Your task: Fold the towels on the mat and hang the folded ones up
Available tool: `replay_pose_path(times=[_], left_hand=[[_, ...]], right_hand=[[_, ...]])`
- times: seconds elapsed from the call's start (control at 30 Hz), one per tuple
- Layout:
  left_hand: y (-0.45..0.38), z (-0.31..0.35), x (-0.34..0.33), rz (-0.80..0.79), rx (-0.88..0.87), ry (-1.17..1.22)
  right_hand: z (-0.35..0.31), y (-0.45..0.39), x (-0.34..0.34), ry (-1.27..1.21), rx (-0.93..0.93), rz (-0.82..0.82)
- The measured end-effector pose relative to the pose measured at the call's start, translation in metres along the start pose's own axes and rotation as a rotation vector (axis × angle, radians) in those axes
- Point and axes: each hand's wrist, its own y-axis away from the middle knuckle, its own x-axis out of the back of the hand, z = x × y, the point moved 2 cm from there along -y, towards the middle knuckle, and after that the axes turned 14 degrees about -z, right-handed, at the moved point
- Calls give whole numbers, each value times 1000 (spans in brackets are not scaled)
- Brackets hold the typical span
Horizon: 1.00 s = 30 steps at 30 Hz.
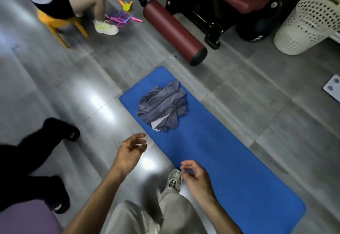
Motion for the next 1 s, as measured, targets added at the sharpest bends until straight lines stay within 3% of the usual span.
replay_pose_path(times=[0.4,0.7,1.0], left_hand=[[-231,30,57,-162,130,23],[-502,-68,112,-444,240,-689],[-720,-226,101,-487,153,-1217]], right_hand=[[-50,-207,25,-61,-124,197],[9,-448,-32,-245,-292,288],[144,-658,-77,-99,-346,-1]])
